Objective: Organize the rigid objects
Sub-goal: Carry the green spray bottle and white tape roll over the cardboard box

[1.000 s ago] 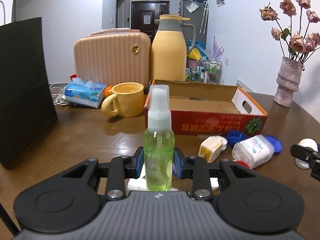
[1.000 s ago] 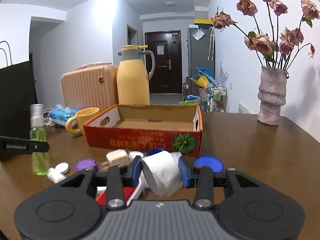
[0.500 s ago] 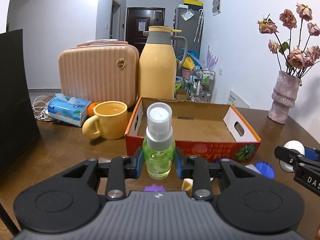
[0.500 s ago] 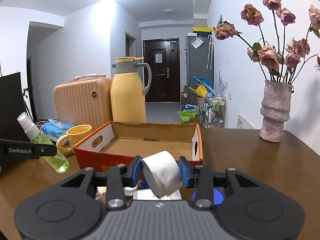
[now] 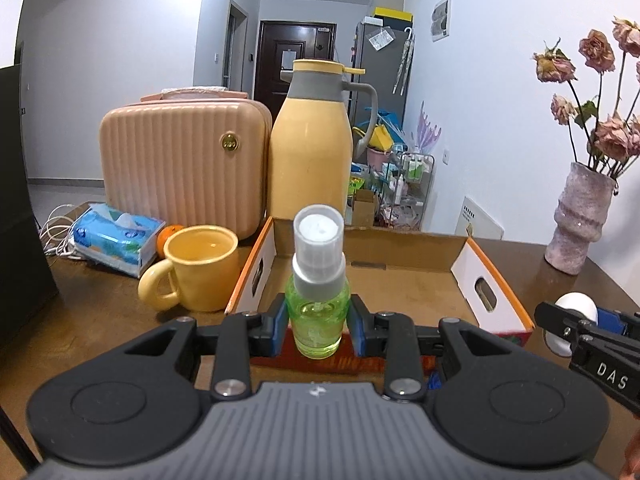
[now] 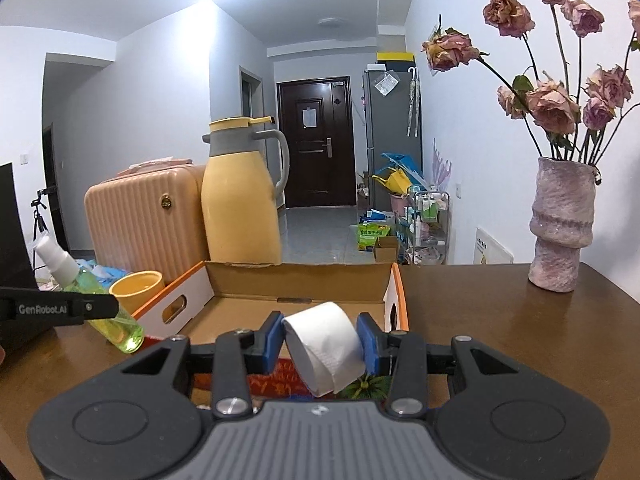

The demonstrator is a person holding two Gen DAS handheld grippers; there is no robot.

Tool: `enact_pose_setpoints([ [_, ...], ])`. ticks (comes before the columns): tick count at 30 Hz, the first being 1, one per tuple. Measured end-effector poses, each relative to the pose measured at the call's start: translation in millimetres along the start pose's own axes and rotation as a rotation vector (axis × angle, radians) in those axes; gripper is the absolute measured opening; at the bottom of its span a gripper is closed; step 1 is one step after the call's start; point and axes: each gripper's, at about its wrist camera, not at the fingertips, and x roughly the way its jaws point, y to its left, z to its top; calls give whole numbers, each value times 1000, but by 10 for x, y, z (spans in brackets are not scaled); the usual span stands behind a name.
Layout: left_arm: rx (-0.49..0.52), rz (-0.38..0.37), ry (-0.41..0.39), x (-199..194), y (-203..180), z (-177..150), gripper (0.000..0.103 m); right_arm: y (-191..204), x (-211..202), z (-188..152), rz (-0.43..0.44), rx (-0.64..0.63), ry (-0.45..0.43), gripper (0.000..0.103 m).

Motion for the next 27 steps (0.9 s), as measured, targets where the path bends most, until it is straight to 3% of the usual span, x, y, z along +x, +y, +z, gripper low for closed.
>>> enact_pose_setpoints([
  [13,-19,9,-1,542,-52,280,32,-7,540,272,-5,-30,-5,39],
  [27,-1,53,68,1226,-90,380,32,-15,1282,351,-6,-65,124,39],
])
